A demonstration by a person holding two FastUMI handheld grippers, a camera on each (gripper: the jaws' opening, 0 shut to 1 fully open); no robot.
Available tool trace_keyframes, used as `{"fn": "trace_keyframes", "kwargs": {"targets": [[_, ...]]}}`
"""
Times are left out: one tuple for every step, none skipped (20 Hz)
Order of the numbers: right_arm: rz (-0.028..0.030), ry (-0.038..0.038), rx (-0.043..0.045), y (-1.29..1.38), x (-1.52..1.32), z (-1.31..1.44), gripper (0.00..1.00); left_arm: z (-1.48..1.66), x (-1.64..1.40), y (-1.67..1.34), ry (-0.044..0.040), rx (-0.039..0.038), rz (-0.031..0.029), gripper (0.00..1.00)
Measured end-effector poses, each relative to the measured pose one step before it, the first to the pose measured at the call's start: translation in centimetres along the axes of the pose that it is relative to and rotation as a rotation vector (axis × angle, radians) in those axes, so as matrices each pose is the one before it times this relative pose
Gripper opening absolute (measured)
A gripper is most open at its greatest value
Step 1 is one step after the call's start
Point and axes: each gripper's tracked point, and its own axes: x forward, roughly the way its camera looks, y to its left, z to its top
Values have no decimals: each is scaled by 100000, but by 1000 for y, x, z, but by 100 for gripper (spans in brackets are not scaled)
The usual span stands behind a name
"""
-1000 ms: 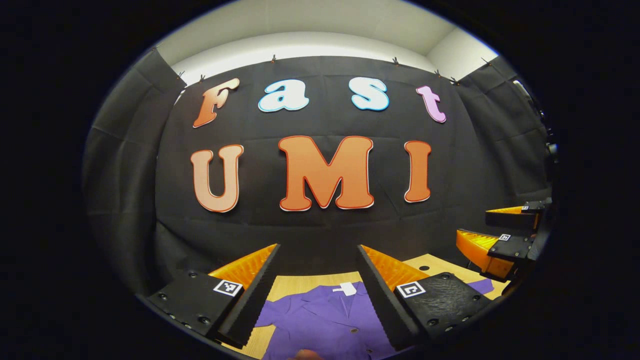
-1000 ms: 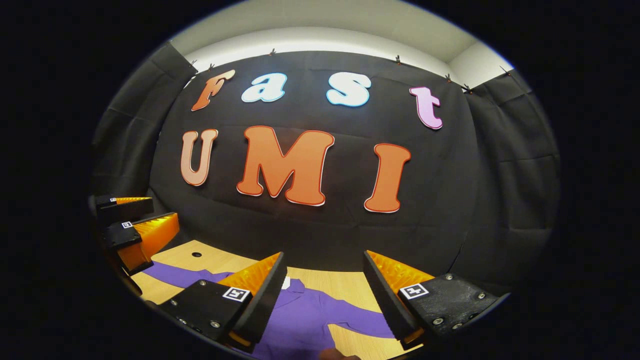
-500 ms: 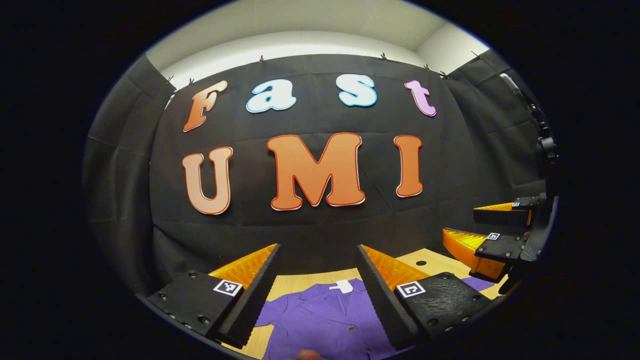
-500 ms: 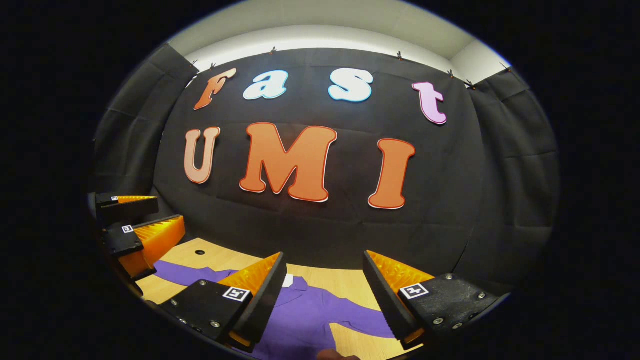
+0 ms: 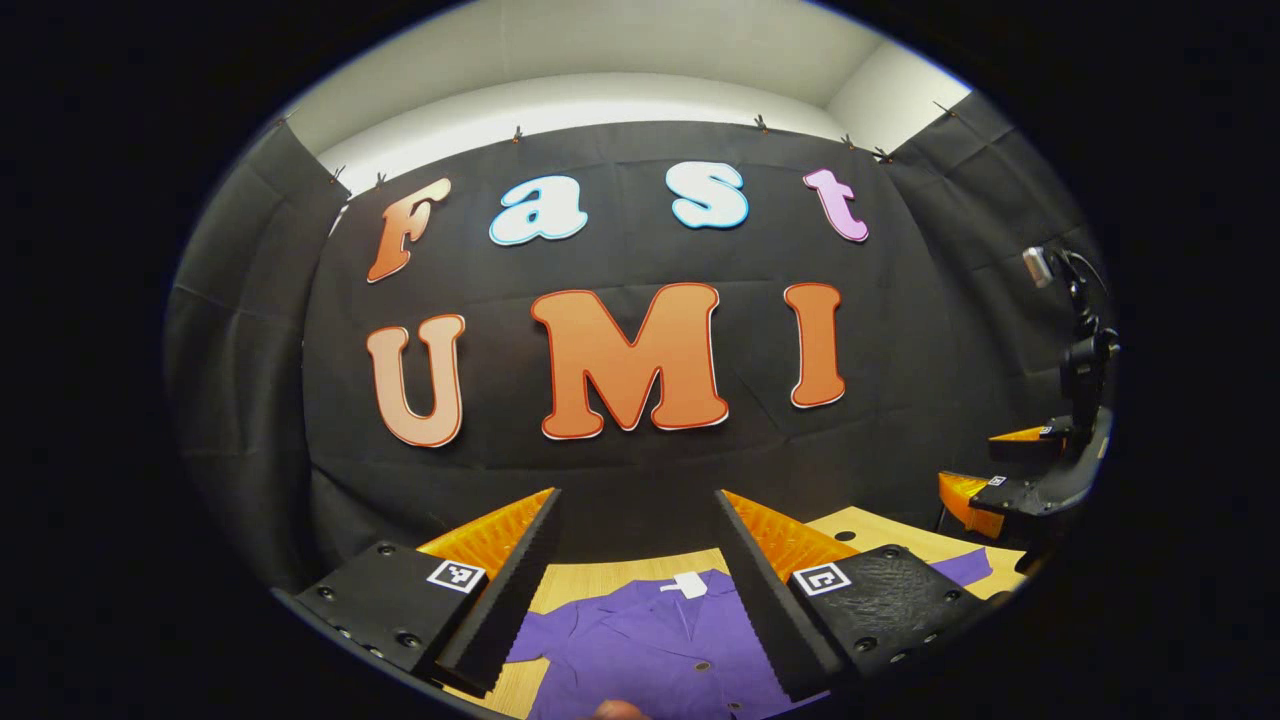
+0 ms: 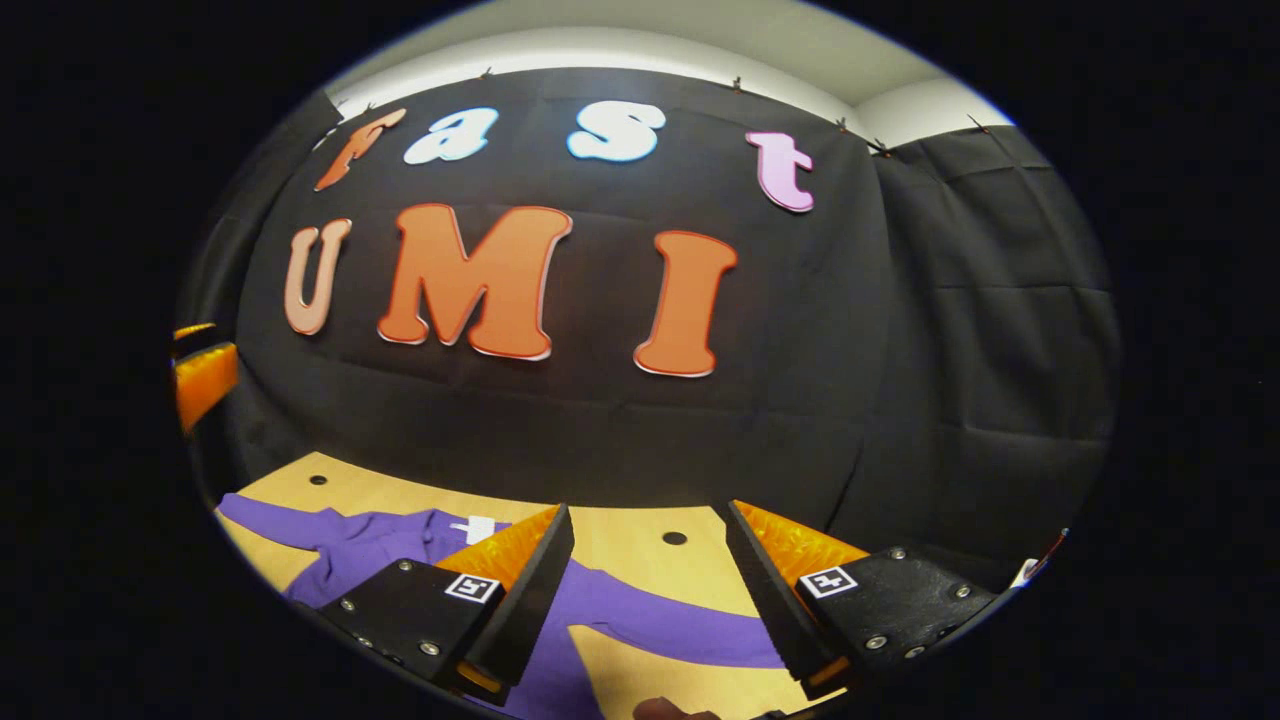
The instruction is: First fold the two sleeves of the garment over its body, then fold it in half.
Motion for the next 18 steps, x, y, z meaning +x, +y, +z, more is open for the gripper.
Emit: {"fn": "trace_keyframes", "kwargs": {"targets": [[-2797, 2576, -253, -1264, 524, -1066, 93, -110, 42, -220, 297, 192, 137, 96], [-2186, 2914, 471, -1237, 513, -1160, 93, -202, -8, -105, 471, 55, 285, 96], [-1796, 2929, 493, -1081, 493, -1032, 93, -26, 126, -82, 458, -195, 182, 96], [-3710, 4921, 509, -2185, 834, -1990, 93, -52, 86, -278, 701, -4, 188, 96], [-3880, 5323, 893, -2141, 1521, -1942, 93, -291, 39, -257, 1080, 770, 577, 96], [-1083, 3616, 724, -926, 812, -1186, 93, -171, 59, -154, 647, 517, 623, 96], [-645, 4048, 1005, -851, 907, -1240, 93, -61, 23, -122, 382, 410, 524, 96], [-286, 5353, 1284, -475, 1018, -1363, 93, 45, 57, 58, 402, 400, 857, 95], [-601, 6878, 1788, -930, 1479, -1960, 94, -242, 148, -80, 766, 455, 1110, 94], [-1351, 8585, 2302, -1358, 1647, -2262, 94, -257, -12, 45, 1146, 412, 1218, 95], [-3, 7820, 3231, -724, 1797, -1597, 94, -376, -20, -22, 924, 342, 1042, 96], [466, 7641, 3799, -464, 1596, -1361, 94, -357, 24, 117, 1659, 680, 1893, 96], [321, 5453, 2680, -634, 760, -824, 94, -396, -45, -9, 866, 503, 1179, 96], [1062, 4689, 2011, -448, 1080, -678, 94, -188, -17, 2, 968, 477, 1003, 96], [-1532, 8669, -35, -1310, 1473, -1481, 94, -357, -30, 109, 1335, 508, 1622, 95], [-1897, 8214, -2200, -967, 1538, -968, 94, -313, -11, -208, 1481, 226, 1222, 95], [895, 5460, -1589, -208, 1174, -561, 94, -593, -27, -371, 1806, 490, 1386, 95], [1222, 4353, -1083, 17, 850, -602, 94, -307, -22, -26, 794, 169, 670, 96]]}}
